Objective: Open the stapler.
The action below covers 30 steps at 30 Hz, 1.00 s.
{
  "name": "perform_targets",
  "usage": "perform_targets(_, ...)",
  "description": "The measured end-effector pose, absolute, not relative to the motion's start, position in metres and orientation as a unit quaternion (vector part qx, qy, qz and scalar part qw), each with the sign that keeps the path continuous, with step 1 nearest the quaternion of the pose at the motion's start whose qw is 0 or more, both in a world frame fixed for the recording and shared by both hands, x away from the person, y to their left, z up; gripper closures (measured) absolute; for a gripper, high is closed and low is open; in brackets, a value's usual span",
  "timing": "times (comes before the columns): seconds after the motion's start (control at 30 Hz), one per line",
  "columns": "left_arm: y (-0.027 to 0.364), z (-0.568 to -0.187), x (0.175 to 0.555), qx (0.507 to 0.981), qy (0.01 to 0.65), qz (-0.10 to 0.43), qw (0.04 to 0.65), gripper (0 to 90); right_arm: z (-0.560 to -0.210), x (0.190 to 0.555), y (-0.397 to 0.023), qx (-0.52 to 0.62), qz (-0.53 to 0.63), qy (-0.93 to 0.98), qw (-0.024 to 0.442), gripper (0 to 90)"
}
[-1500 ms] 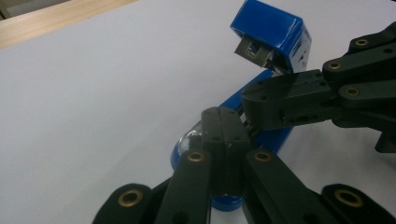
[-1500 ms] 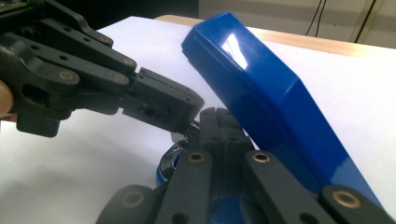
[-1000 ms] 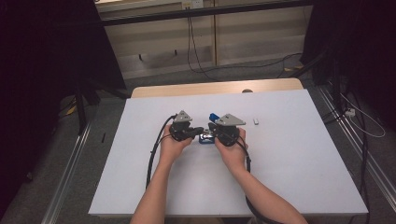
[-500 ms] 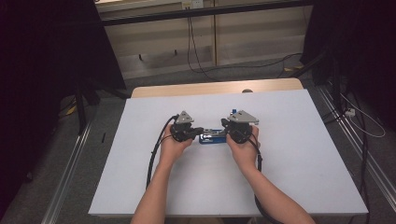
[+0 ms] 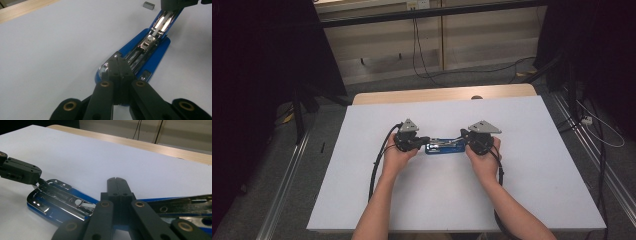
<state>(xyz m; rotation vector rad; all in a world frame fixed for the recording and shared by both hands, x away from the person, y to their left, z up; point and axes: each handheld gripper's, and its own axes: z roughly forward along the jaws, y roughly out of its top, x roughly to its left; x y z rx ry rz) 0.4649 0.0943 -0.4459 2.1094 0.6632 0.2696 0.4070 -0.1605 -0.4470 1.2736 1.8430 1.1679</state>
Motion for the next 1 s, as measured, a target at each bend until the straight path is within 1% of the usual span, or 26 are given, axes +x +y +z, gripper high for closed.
perform_targets(0.17, 0.094, -0.446, 0.465, 0.849, 0.268, 0.107, 0.443, 90.0, -0.449, 0.407, -0.161, 0.473, 0.433, 0.703, 0.307, 90.0)
perform_targets(0.3, 0.094, -0.446, 0.465, 0.849, 0.268, 0.107, 0.443, 90.0, -0.458, 0.409, -0.169, 0.484, 0.421, 0.706, 0.301, 90.0)
perform_targets(0.33, 0.094, -0.446, 0.465, 0.850, 0.268, 0.109, 0.441, 90.0, -0.461, 0.408, -0.172, 0.486, 0.435, 0.696, 0.299, 90.0)
perform_targets(0.9, 0.093, -0.444, 0.464, 0.852, 0.269, 0.115, 0.434, 90.0, -0.458, 0.410, -0.181, 0.480, 0.434, 0.705, 0.290, 90.0)
perform_targets(1.0, 0.094, -0.442, 0.464, 0.845, 0.272, 0.112, 0.447, 90.0, -0.458, 0.411, -0.182, 0.477, 0.432, 0.709, 0.289, 90.0)
